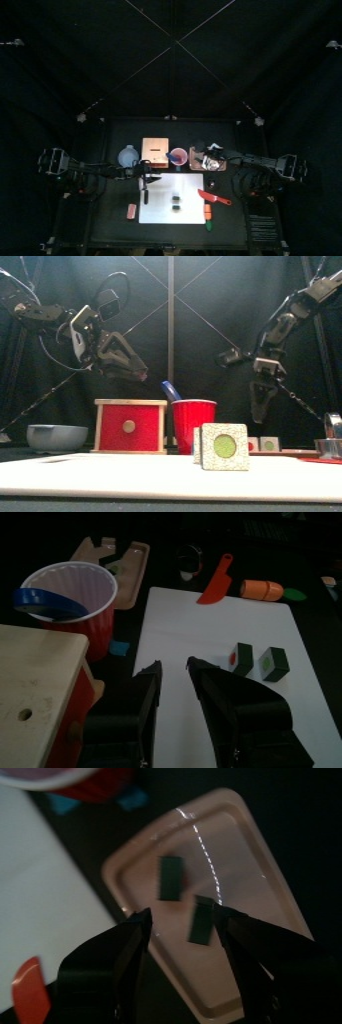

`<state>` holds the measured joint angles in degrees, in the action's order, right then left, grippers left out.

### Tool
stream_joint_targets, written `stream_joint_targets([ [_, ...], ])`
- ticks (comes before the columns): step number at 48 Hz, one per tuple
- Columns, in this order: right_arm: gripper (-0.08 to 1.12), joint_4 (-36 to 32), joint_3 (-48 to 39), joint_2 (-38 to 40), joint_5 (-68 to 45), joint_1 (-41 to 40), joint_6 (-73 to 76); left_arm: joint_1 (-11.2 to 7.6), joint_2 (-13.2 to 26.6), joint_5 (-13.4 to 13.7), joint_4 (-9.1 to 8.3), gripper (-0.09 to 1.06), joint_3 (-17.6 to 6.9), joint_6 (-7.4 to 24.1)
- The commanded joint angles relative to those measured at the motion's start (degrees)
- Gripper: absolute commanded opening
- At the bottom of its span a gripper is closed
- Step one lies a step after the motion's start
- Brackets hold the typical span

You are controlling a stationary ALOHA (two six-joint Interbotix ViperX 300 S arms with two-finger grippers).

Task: Place sushi on board then cut the sushi with the knife then place the pieces on the plate
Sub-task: Place the 4 sushi pieces on the plate

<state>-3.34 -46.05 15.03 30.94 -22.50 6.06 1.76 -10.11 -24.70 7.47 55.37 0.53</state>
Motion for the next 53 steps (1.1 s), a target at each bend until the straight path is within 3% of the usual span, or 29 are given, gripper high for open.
stream_joint_targets([
  [1,0.85,-0.09,3.69,0.53,-0.53,7.82,0.0,0.26,-0.18,-0.26,0.0,0.7,-1.23,-0.09],
  [16,0.85,3.16,9.76,-6.42,-4.04,23.03,0.35,0.18,-0.18,-0.26,0.09,0.7,-1.23,-0.18],
  [29,0.85,8.09,13.45,-11.43,-7.47,27.07,0.18,0.18,-0.18,-0.26,0.09,0.7,-1.14,-0.18],
  [53,0.85,9.05,18.81,-20.83,-9.14,29.88,0.26,0.26,-0.09,-0.26,0.09,0.7,-0.88,-0.09],
])
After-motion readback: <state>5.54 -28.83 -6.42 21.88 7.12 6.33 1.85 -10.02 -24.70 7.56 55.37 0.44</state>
